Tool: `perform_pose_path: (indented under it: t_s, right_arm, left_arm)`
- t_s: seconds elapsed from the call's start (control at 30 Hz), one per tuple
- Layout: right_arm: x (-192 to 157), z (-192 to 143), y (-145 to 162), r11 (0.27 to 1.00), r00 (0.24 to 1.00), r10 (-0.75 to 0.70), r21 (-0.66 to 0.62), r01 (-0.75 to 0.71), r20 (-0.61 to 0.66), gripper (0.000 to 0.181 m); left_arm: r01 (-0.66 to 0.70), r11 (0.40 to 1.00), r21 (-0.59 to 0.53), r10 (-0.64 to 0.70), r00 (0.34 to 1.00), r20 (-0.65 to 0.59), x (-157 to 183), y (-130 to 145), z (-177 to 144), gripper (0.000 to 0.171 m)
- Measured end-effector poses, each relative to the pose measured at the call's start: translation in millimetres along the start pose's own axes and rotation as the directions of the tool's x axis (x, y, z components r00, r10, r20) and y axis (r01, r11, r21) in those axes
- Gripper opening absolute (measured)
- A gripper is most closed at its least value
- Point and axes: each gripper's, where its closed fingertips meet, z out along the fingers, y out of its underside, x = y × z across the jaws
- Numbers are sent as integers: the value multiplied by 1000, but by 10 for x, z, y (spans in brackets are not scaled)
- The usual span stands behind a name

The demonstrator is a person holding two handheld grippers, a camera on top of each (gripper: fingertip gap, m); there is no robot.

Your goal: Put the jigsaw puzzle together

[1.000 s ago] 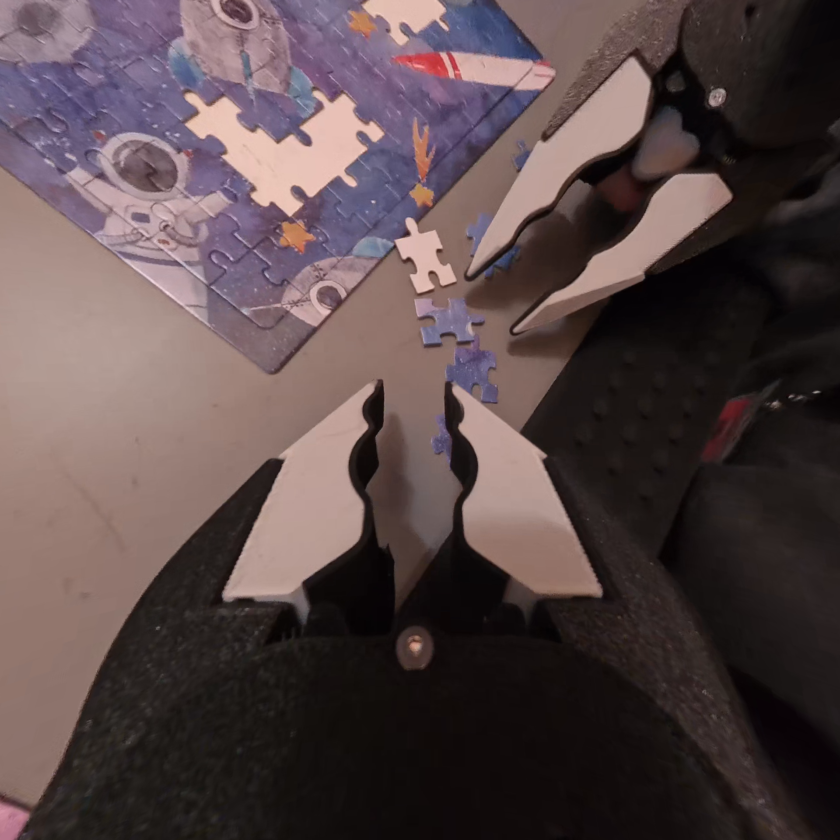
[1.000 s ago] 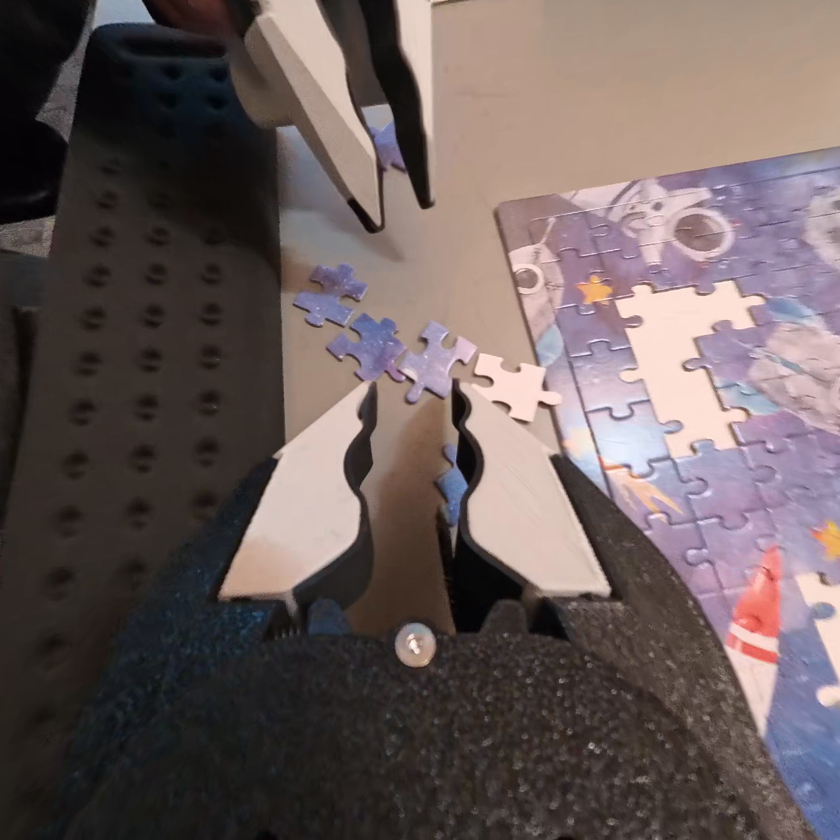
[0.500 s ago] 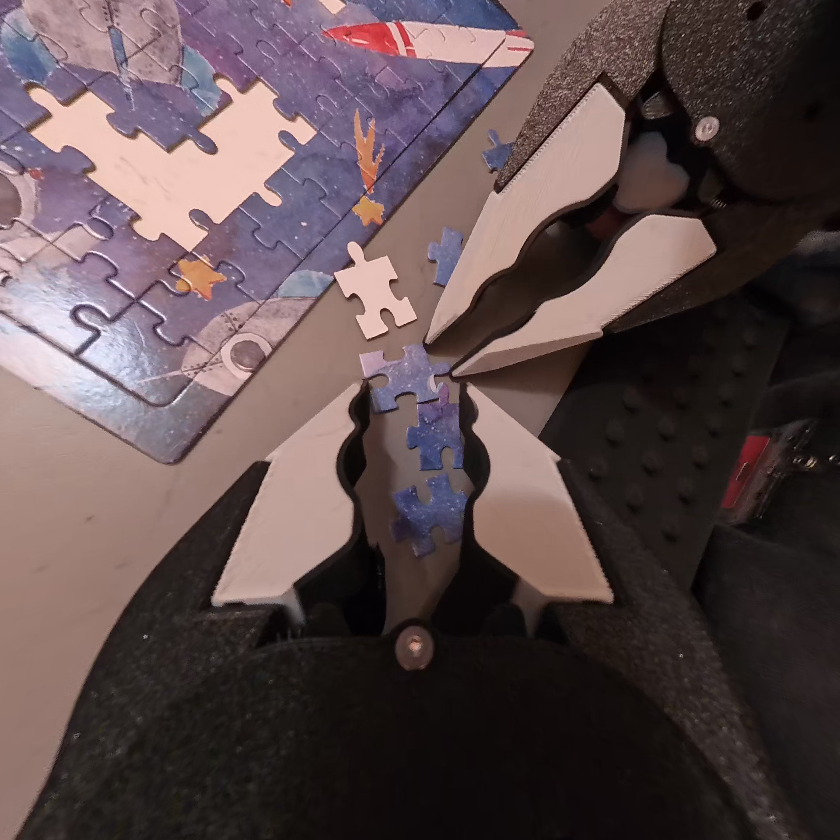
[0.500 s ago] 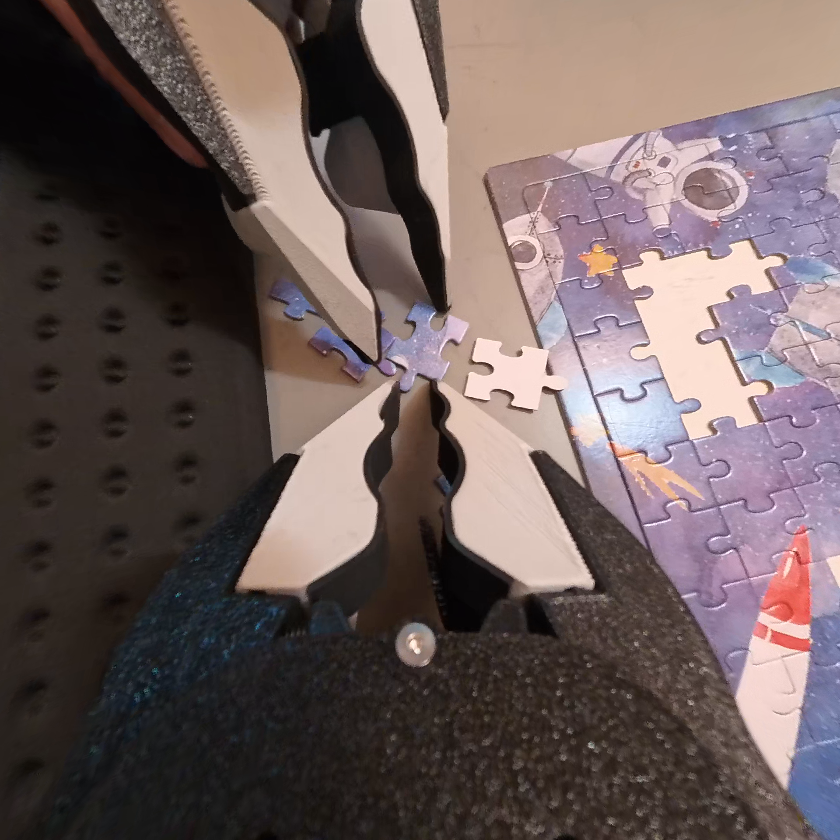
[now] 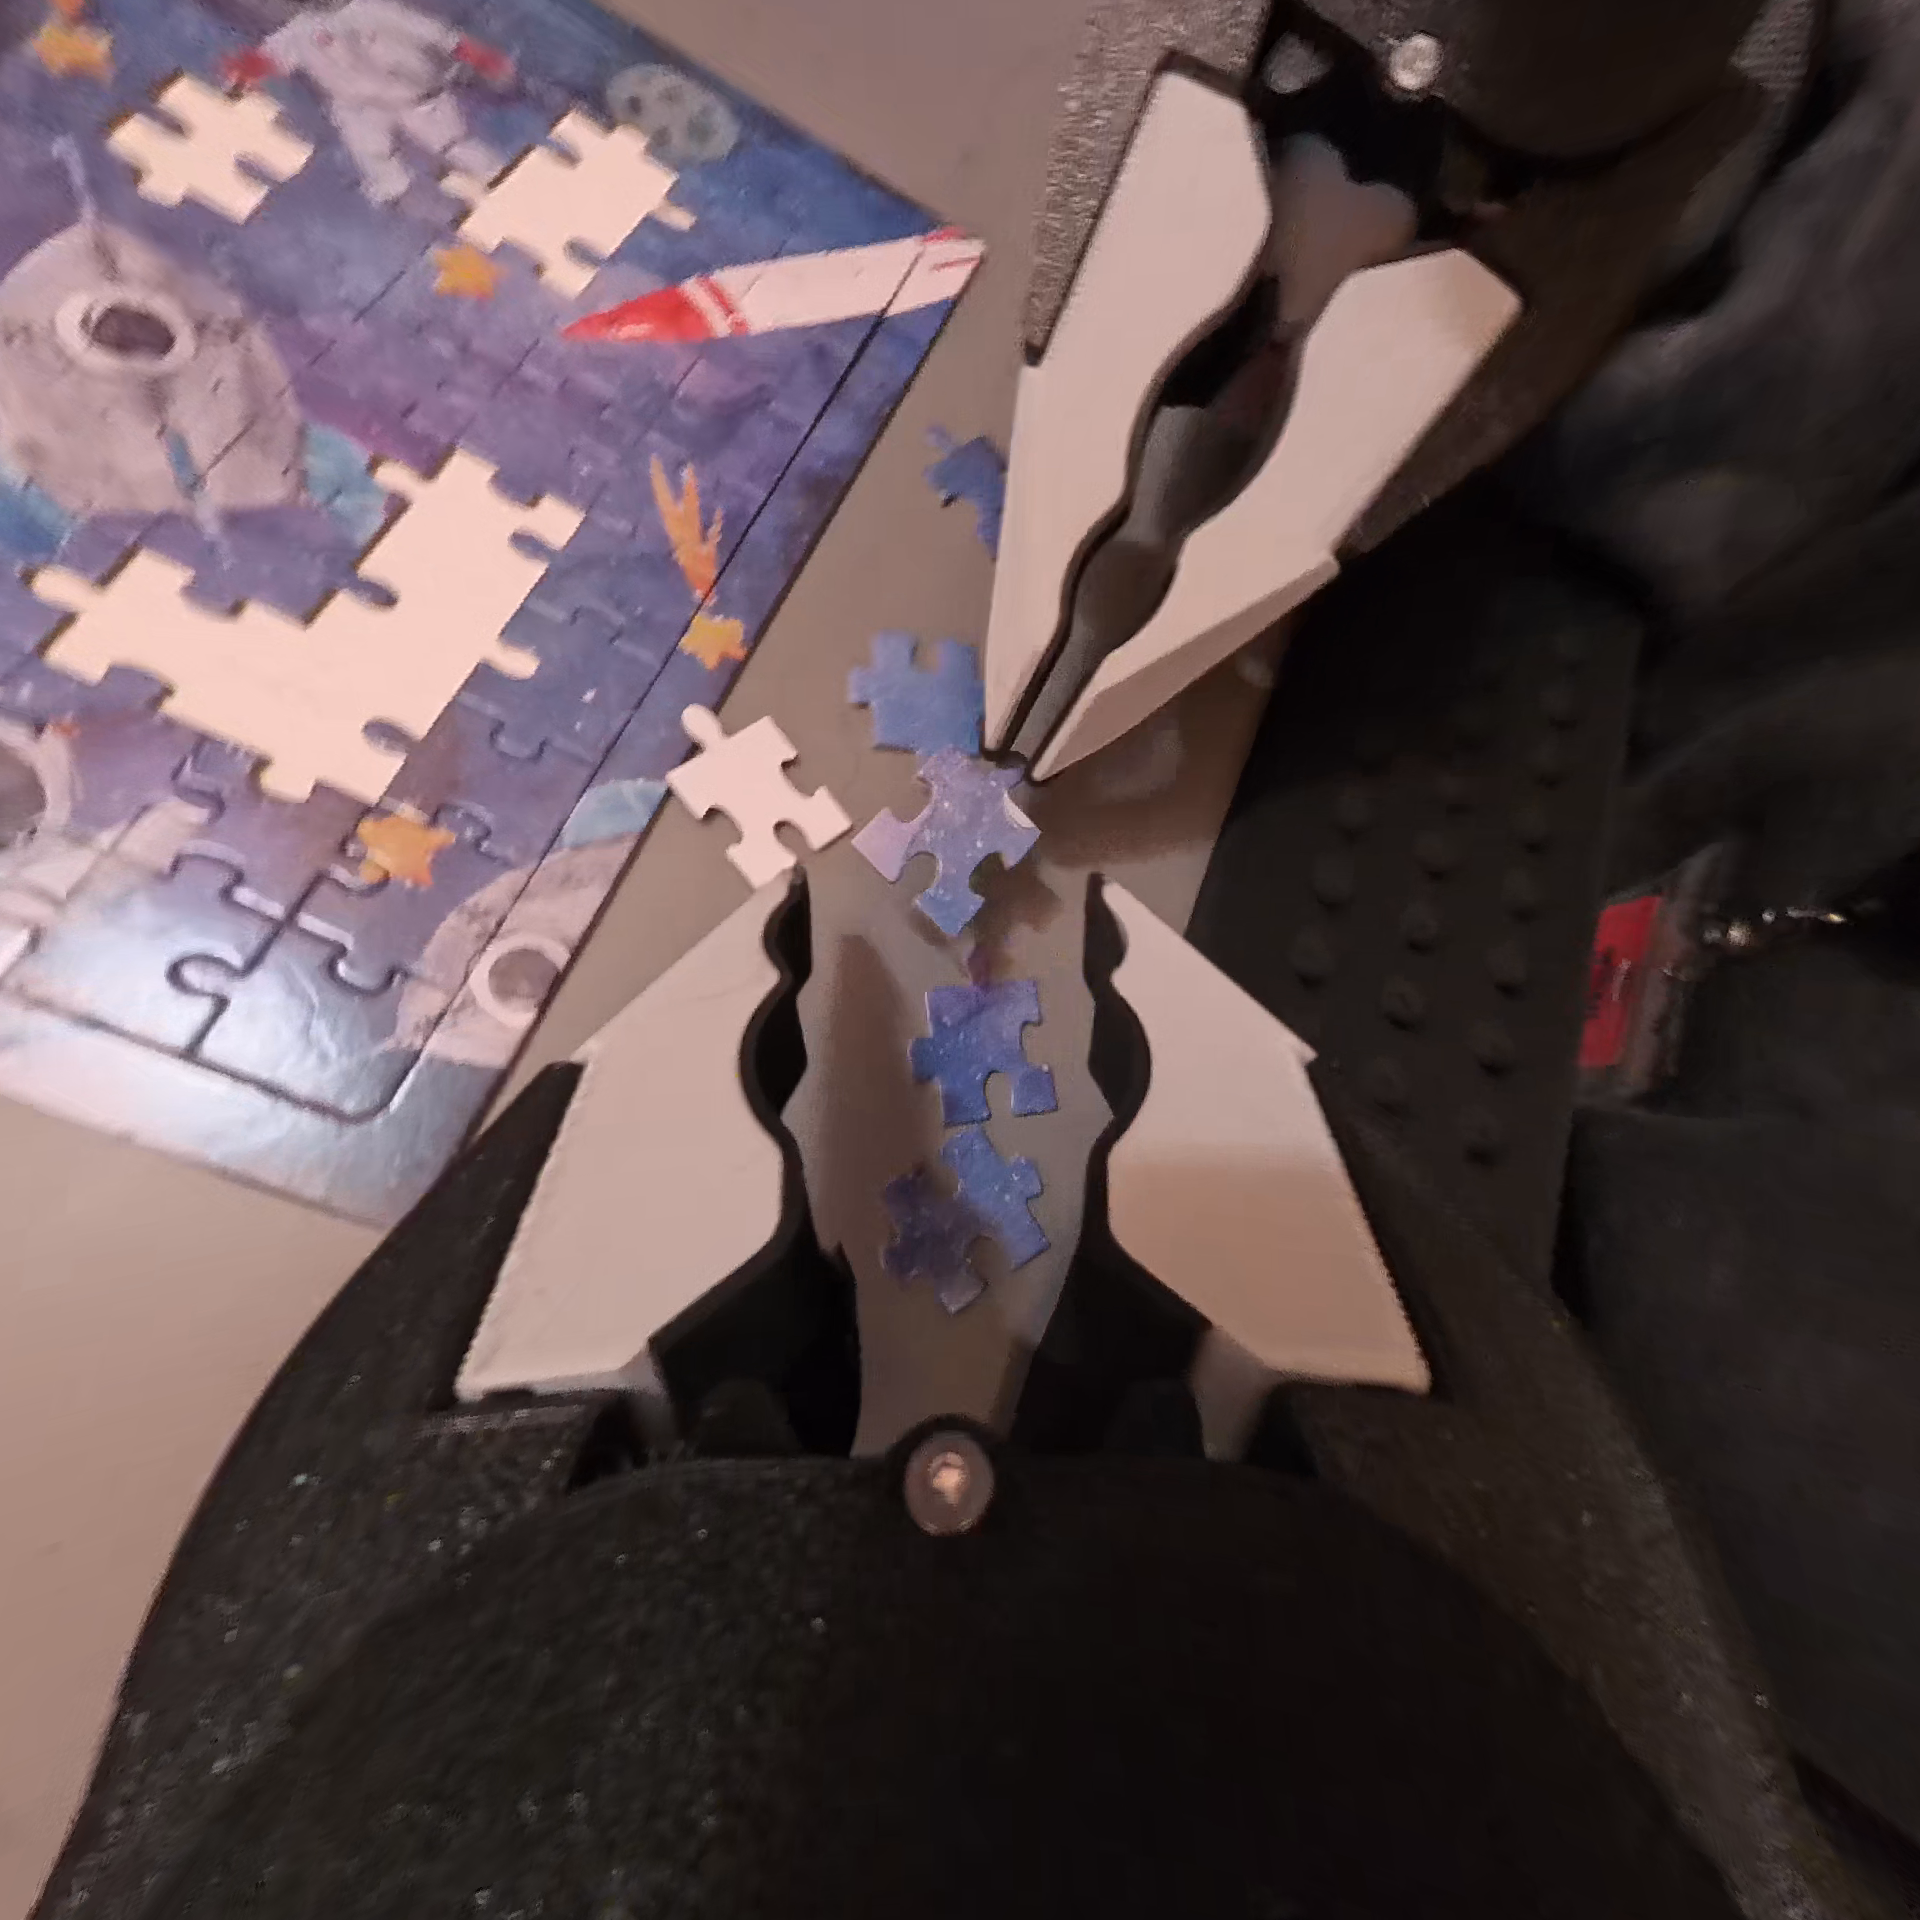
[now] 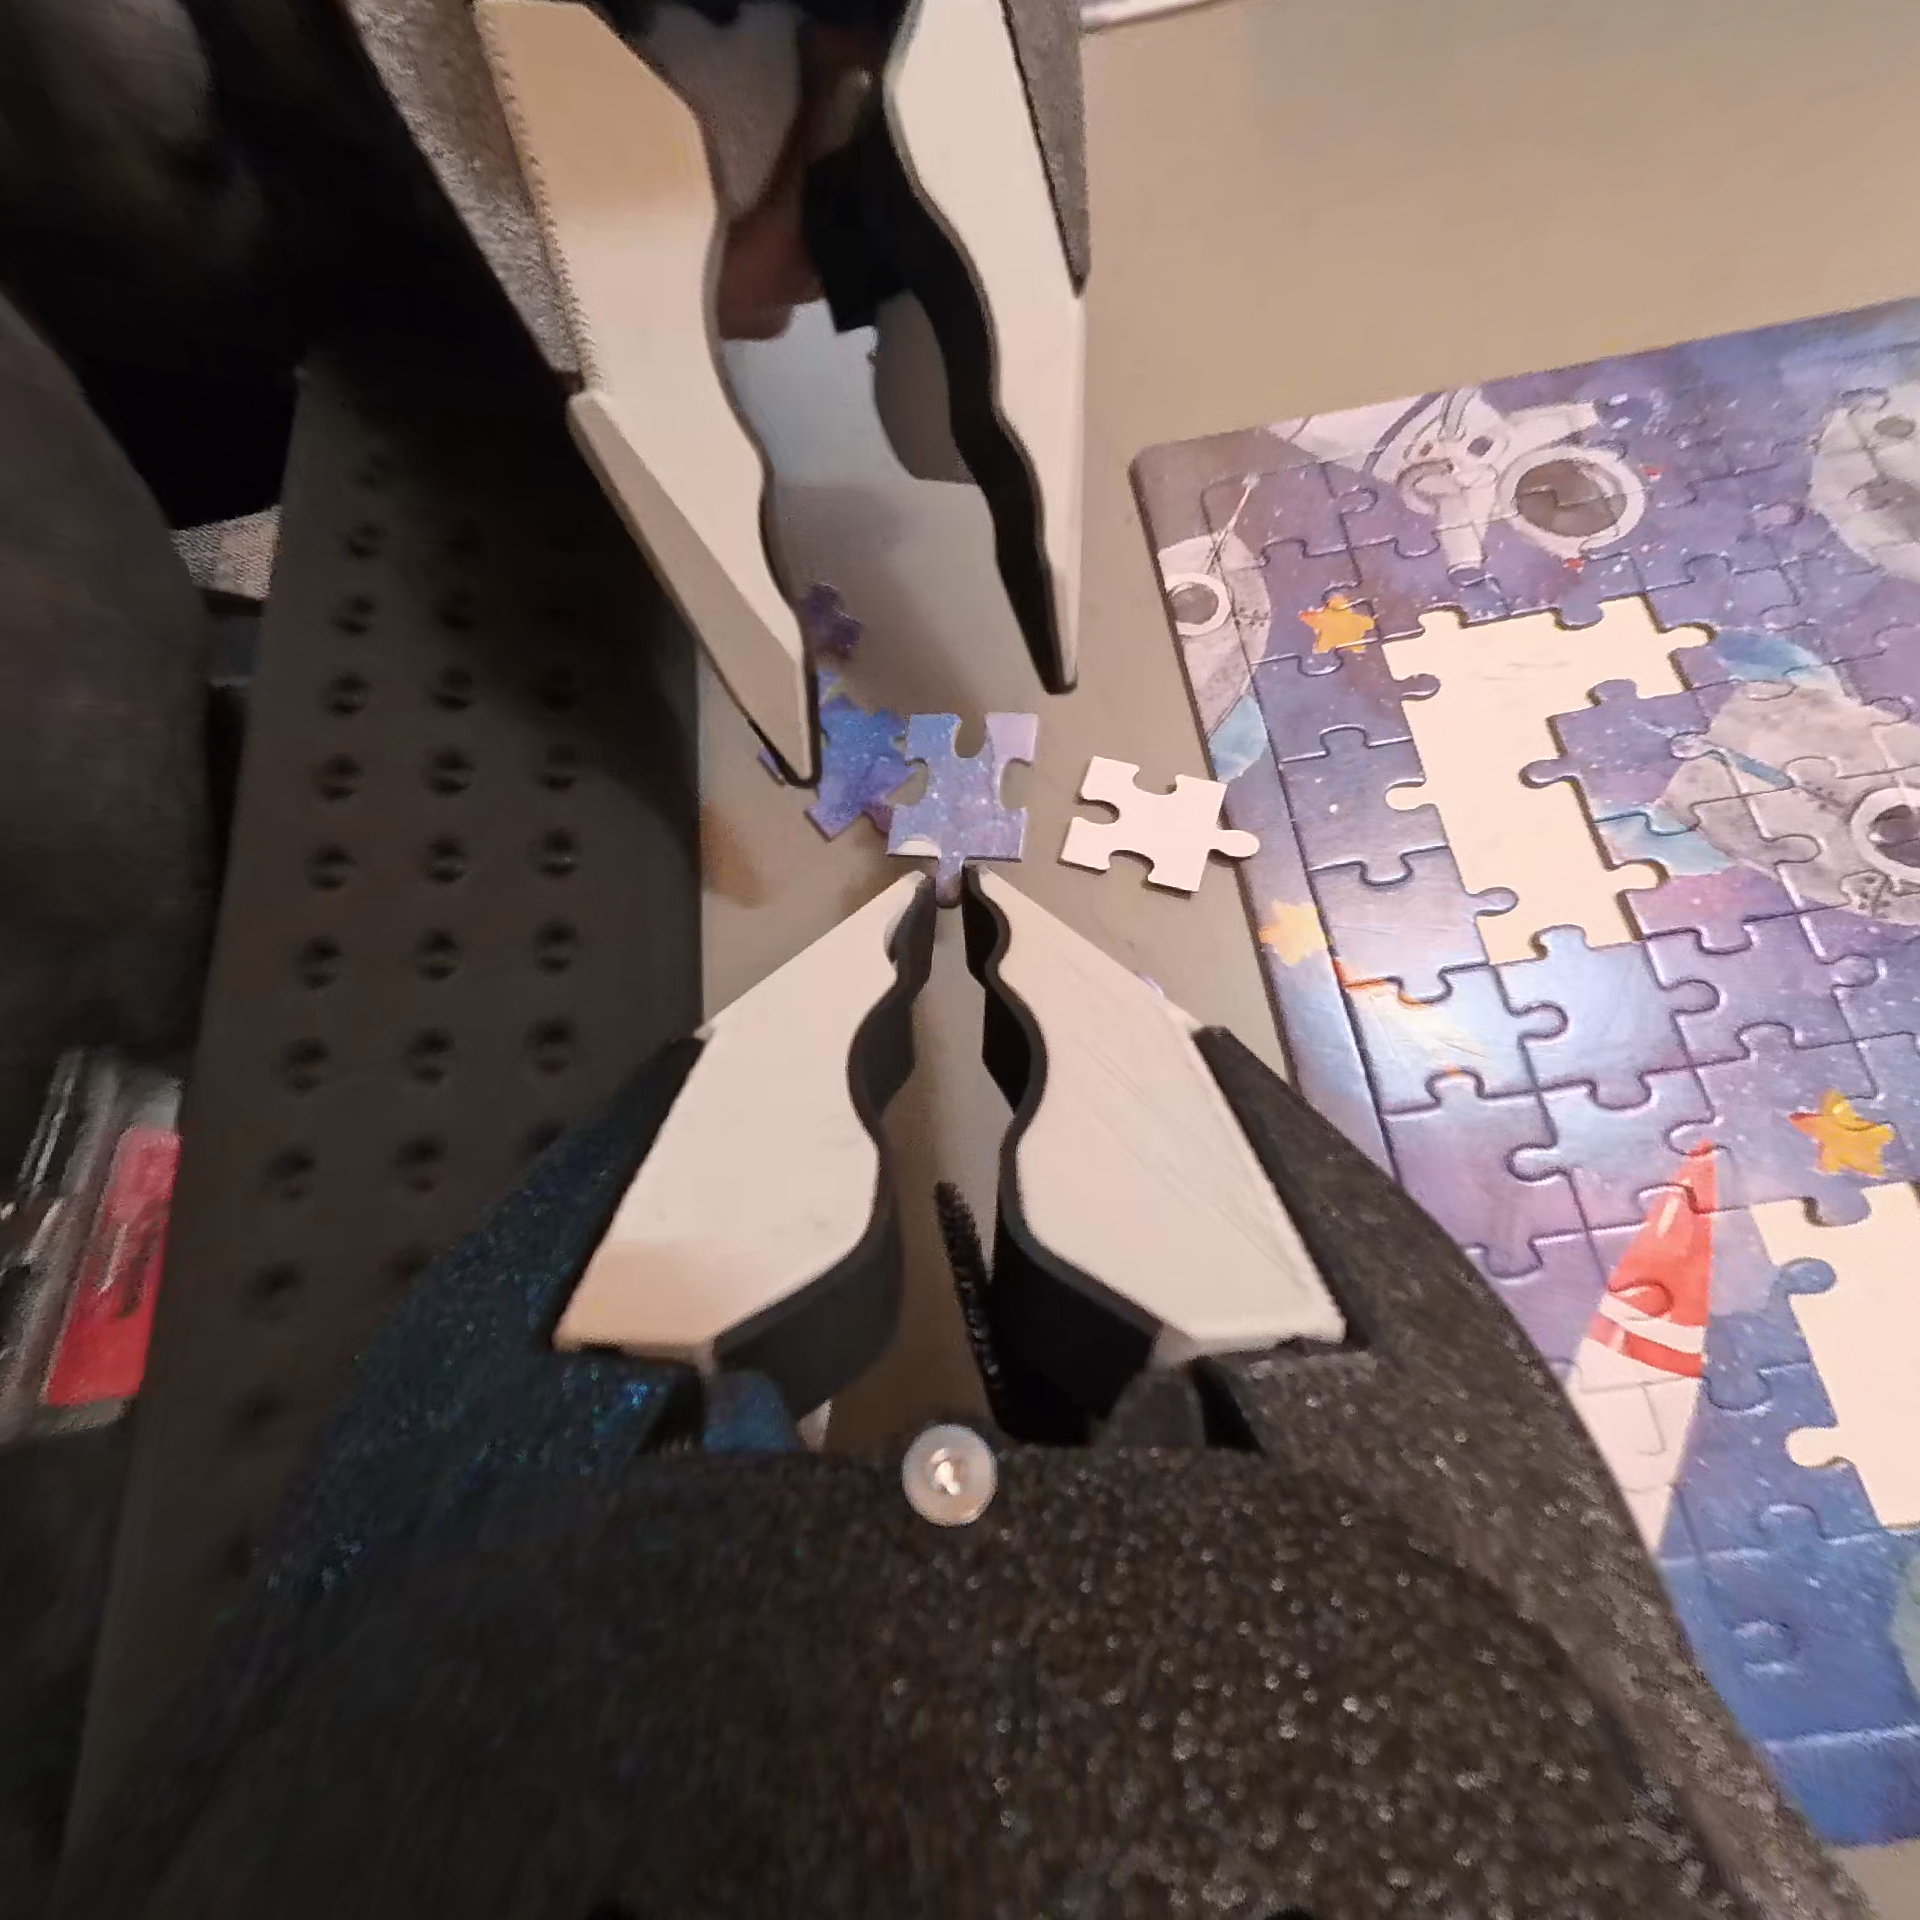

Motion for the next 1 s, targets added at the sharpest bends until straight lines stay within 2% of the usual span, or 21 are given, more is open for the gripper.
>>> perform_pose_path:
  t_s: [0.1, 0.23, 0.3, 0.37, 0.43, 0.5, 0.6, 0.7, 0.77, 0.83, 0.93, 1.0]
  right_arm:
    - [-50, -161, -58, 999, 999, -6, 37, 4, 43, 4]
    - [-135, -316, -148, 995, 996, -67, 72, 63, 57, 4]
    - [-154, -366, -195, 989, 991, -131, 69, 129, 24, 4]
    - [-159, -416, -245, 972, 973, -227, 50, 229, -39, 4]
    - [-187, -450, -270, 951, 949, -307, 9, 309, -70, 4]
    - [-169, -469, -268, 930, 925, -367, -40, 365, -99, 4]
    - [35, -537, -321, 928, 905, -371, -47, 369, -207, 0]
    - [311, -663, -378, 964, 917, -233, 48, 262, -324, 0]
    - [286, -681, -345, 983, 960, -98, 127, 135, -262, 10]
    - [264, -693, -392, 974, 969, 18, 222, 38, -246, 30]
    - [307, -613, -461, 964, 924, 84, 265, 19, -374, 52]
    - [321, -565, -505, 963, 889, 80, 265, 47, -451, 52]
  left_arm:
    - [-62, 997, 37, 65, 995, -78, 23, -102, -13, 63]
    - [-50, 997, 53, 65, 941, -331, 261, -226, -33, 66]
    - [22, 999, 38, -2, 884, -468, 367, -279, -84, 51]
    - [153, 988, -6, -131, 825, -550, 344, -343, -97, 51]
    - [262, 965, -29, -221, 746, -628, 357, -419, -134, 41]
    - [273, 962, -23, -222, 730, -646, 389, -434, -128, 6]
    - [233, 971, -45, -215, 784, -582, 385, -355, -43, 1]
    - [317, 948, 12, -257, 789, -558, 325, -483, -38, 1]
    - [463, 880, 108, -344, 776, -529, 130, -683, -72, 1]
    - [614, 760, 213, -420, 715, -560, -51, -888, -186, 1]
    - [719, 637, 279, -457, 643, -615, -135, -1023, -263, 1]
    - [753, 590, 290, -468, 612, -637, -132, -1063, -248, 1]
